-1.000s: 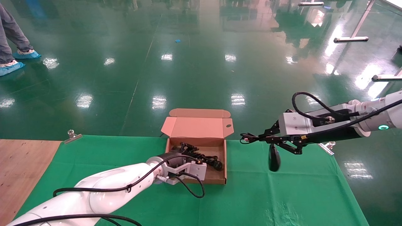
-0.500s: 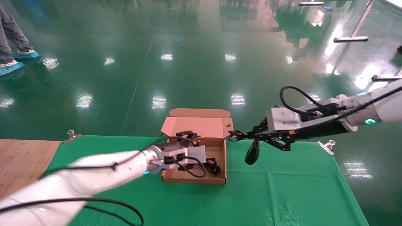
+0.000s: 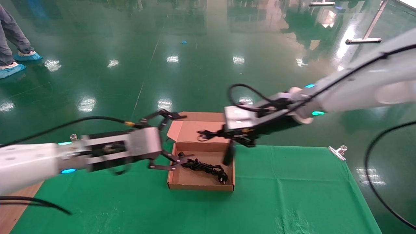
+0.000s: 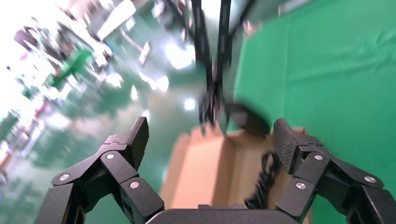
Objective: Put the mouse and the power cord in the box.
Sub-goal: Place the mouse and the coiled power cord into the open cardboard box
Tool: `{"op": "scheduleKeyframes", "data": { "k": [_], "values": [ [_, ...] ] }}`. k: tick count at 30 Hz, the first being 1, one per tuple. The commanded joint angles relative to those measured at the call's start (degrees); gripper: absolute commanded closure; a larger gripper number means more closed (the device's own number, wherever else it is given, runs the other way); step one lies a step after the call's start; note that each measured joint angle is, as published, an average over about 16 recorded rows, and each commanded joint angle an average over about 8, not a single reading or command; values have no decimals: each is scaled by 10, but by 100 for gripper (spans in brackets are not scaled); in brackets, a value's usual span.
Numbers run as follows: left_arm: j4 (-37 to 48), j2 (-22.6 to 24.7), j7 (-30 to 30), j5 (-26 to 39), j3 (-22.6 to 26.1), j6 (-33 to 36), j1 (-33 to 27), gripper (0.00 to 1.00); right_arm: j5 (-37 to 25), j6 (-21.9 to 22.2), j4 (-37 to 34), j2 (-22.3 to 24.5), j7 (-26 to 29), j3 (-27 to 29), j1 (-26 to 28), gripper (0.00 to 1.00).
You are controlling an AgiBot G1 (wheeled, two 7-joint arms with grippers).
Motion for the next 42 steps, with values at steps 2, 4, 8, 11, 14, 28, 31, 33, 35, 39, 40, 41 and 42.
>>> {"op": "scheduleKeyframes", "data": {
  "k": [2,4,8,11,14,28,31,33,35,39,40,41,42],
  "values": [
    [17,-30,51,-51,-33,61,13,0,-10,23,1,-28,10,-8,-2,100],
    [39,-45,70,-70,-45,94,18,0,-8,40,10,-37,17,-21,-9,100],
    [79,-71,89,-99,-61,146,25,0,8,78,38,-43,35,-57,-29,100],
    [103,-89,93,-118,-70,178,29,0,27,110,57,-44,50,-89,-43,100],
    [125,-102,95,-133,-78,205,32,0,46,143,70,-44,61,-123,-55,100],
    [213,-83,116,-137,-75,246,39,0,106,327,62,-41,69,-236,-105,100],
    [228,-75,120,-133,-72,250,34,0,119,341,56,-41,66,-254,-113,100],
    [237,-73,123,-132,-72,255,30,0,128,348,53,-42,64,-265,-119,100],
    [245,-71,126,-130,-71,260,27,0,138,354,54,-42,62,-275,-125,100],
    [259,-67,131,-128,-70,268,21,0,158,365,63,-43,61,-296,-136,100],
    [262,-66,132,-128,-69,270,20,0,163,368,67,-43,61,-302,-139,100],
    [266,-65,133,-127,-69,272,19,0,168,371,70,-43,61,-307,-141,100],
    [269,-64,134,-127,-69,273,18,0,172,374,74,-43,62,-313,-143,100]
  ]
}}
